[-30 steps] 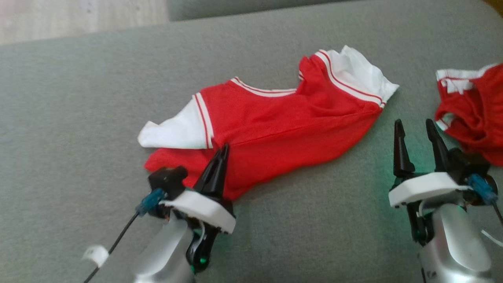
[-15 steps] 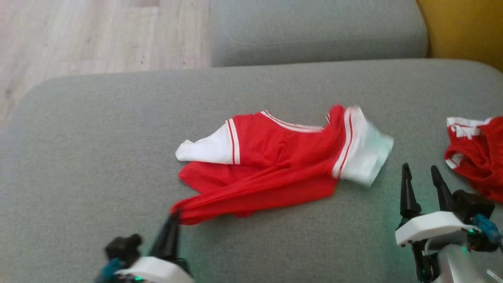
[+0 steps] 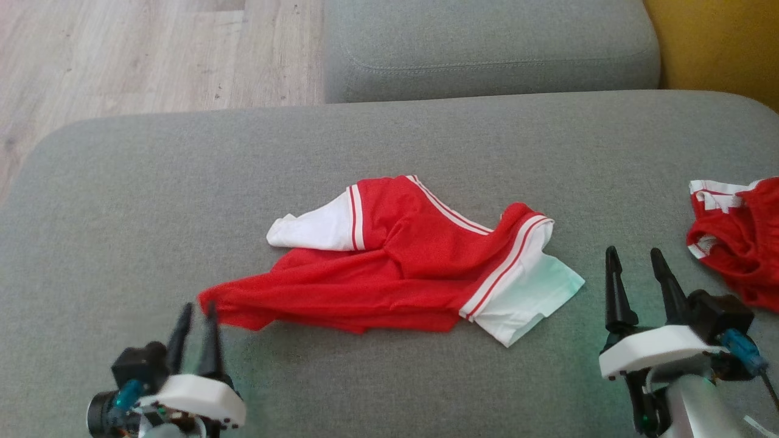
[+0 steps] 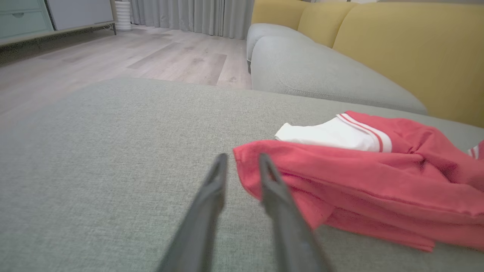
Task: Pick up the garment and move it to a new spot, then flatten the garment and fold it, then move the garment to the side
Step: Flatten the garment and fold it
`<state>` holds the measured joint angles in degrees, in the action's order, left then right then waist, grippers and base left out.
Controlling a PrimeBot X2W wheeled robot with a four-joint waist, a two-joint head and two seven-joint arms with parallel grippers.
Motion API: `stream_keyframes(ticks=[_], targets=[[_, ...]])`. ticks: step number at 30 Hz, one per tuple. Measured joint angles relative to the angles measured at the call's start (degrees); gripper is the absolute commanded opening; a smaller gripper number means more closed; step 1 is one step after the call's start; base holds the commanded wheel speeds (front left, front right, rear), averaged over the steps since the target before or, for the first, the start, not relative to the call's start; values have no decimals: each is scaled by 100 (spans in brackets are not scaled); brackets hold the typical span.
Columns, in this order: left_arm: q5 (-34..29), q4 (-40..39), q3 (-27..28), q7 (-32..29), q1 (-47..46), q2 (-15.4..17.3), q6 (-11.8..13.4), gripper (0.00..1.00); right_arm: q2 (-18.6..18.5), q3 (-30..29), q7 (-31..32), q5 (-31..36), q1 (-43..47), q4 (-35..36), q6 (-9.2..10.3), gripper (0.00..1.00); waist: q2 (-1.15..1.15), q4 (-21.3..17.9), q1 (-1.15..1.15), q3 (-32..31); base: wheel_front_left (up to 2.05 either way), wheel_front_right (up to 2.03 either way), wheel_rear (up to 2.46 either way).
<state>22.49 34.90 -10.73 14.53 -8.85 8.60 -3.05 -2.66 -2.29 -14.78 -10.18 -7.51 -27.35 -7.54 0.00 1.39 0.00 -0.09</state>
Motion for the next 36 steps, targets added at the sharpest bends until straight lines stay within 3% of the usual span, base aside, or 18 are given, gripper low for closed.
stream_keyframes(ticks=[7,14,31,32,33,34,35,36], targets=[[-877,-422,174,0,443,-231,366,100,0,116,0,127,2,26,0,100,0,25,0,36,0,0,0],[-1148,-500,324,0,669,-394,279,100,0,179,0,445,-2,-175,0,100,0,118,0,85,0,0,0],[-1347,-527,231,0,432,-572,2,100,-5,-452,-33,1859,-970,-2365,0,100,0,606,0,655,0,0,0],[-1347,-526,231,0,432,-573,2,100,-5,-502,-36,1884,-1016,-2465,0,87,0,617,0,652,0,0,0],[-1347,-523,230,0,433,-575,2,100,-2,-547,-45,1884,-1077,-2560,0,43,0,618,0,645,0,0,0],[-1333,-523,231,0,433,-575,2,100,-1,-594,-55,1885,-1120,-2632,0,7,0,610,0,634,0,0,0],[-1332,-524,235,0,438,-575,2,100,0,-650,-63,1883,-1143,-2680,0,0,0,594,0,623,0,0,0],[-1307,-526,240,0,438,-576,2,100,0,-719,-63,1883,-1163,-2709,0,0,0,571,0,613,0,0,0]])
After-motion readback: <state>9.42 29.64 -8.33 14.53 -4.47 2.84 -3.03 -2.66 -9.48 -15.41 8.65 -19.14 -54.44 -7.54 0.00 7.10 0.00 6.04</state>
